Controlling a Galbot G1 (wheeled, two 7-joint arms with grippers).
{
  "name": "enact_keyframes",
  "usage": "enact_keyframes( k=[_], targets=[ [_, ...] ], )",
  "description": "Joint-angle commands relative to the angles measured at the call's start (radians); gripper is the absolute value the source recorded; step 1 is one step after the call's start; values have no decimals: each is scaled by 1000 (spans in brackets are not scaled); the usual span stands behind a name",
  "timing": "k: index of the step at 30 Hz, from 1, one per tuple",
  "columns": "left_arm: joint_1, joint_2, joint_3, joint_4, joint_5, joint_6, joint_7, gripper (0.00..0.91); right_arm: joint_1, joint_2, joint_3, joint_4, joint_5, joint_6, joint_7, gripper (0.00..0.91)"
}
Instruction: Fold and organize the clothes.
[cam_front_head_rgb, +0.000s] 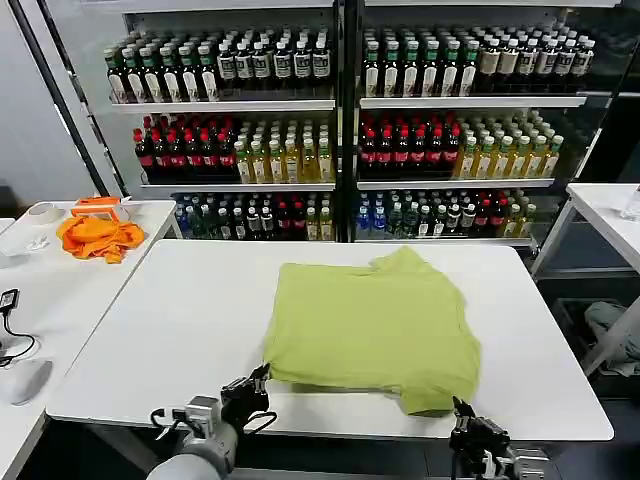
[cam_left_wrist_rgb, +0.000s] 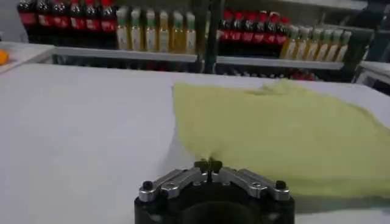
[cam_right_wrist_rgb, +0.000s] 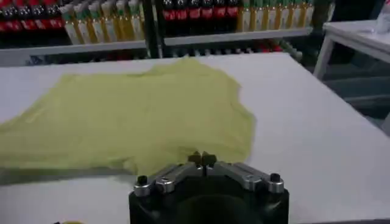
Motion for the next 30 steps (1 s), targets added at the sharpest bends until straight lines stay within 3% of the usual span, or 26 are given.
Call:
enact_keyframes(
  k=[1, 18, 30],
  targets=[
    [47, 59, -63, -128, -27, -1, 17, 20, 69, -51, 72, 29, 53, 1, -10, 0],
    [-252, 80, 68, 217, 5, -2, 37, 20, 541, -196, -188, -329, 74, 0, -39, 0],
    [-314, 56, 108, 309, 25, -3, 33, 20, 614, -173, -251, -480, 33, 1, -57, 0]
  ],
)
